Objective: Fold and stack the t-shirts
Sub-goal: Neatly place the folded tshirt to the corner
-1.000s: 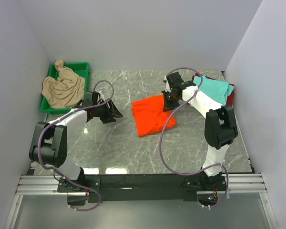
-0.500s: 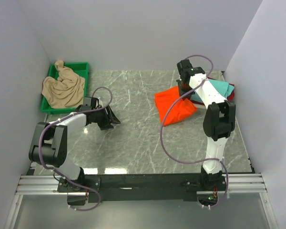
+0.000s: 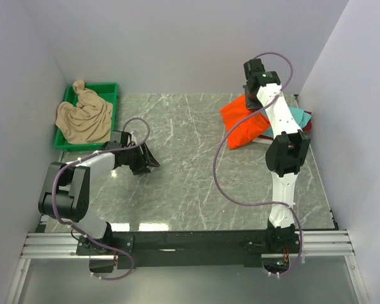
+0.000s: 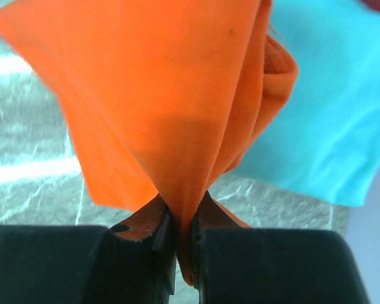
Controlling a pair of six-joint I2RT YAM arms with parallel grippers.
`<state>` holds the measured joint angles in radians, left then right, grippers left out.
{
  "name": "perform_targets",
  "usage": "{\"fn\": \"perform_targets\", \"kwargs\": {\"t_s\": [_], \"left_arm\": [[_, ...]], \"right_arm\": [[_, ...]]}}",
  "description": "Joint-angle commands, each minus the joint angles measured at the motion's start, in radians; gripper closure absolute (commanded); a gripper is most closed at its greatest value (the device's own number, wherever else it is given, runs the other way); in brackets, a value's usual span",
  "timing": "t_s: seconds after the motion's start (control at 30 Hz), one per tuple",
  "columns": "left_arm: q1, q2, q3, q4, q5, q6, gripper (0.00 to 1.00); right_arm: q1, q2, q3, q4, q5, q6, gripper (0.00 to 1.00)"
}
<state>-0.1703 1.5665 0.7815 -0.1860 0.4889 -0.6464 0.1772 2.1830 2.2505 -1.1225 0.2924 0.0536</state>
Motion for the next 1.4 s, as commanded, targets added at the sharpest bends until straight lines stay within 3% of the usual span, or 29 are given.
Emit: {"fn": "perform_targets", "kwargs": {"t_s": [0.0,0.27,0.87,1.37], "left_arm": [[0.005,0.000,-0.016,0.028,-0.001,0.025,0.38],[0.005,0.032,-0.031,0.045,0.008,0.021,0.38],[0.005,0.055,-0.051,0.069,0.019,0.010,0.38],[0.003,0.038,-0.067,0.071,0.014,0.011,0.38]], "right_arm": [[-0.039,0.003,0.109,-0.043,0.019,-0.003,1.00],[-0.068,-0.061,0.147,-0.059,-0.036,0.009,1.00],[-0.240,-0.172,0.193,-0.037,-0.367,0.048,1.00],[-0.349,-0.105,0.172,-0.005,-0.461,0.037,1.00]]}}
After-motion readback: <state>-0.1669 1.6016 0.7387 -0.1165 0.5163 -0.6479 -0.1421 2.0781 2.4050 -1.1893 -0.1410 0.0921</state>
